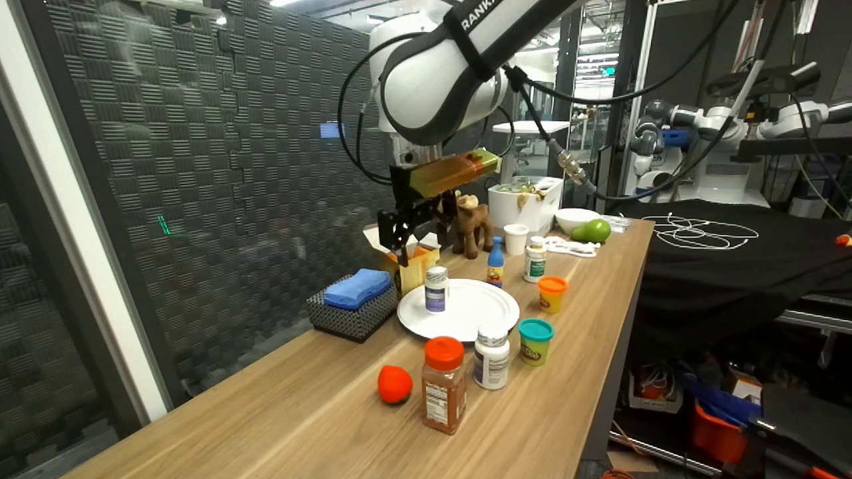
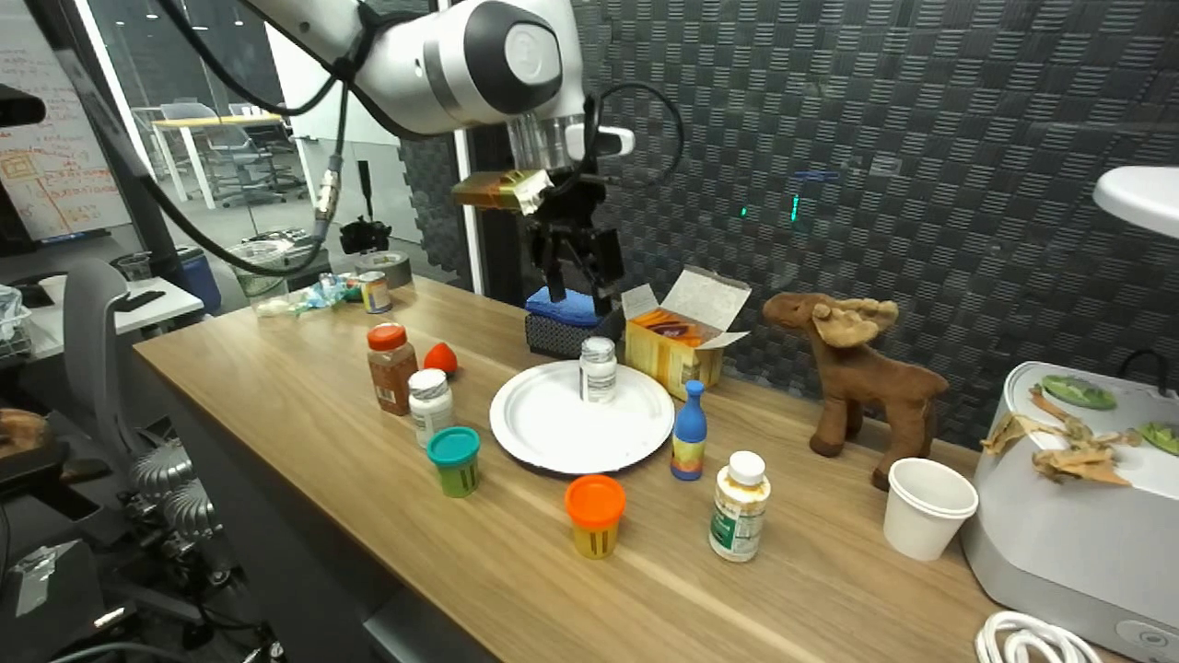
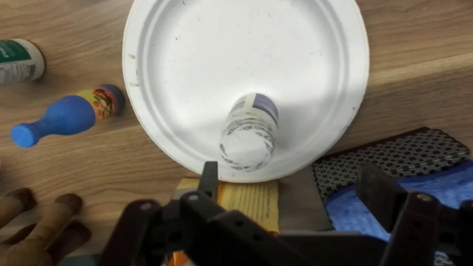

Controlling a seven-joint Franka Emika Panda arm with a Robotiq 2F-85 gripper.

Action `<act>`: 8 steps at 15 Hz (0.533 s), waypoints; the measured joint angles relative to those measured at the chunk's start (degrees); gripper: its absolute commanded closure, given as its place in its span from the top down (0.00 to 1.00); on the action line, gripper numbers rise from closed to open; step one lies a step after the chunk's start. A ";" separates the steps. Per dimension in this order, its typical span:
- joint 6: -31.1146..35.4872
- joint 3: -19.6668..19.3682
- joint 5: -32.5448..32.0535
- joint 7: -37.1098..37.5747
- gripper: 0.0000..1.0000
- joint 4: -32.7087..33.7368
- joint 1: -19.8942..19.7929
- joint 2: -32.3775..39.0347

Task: Place the strawberry and containers on the white plate

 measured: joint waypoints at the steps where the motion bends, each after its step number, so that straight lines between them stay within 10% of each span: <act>1: -0.06 0.18 -0.63 0.72 1.00 -0.92 1.24 -1.72; 8: 0.17 6.11 -0.11 1.49 1.00 -8.88 6.39 -8.61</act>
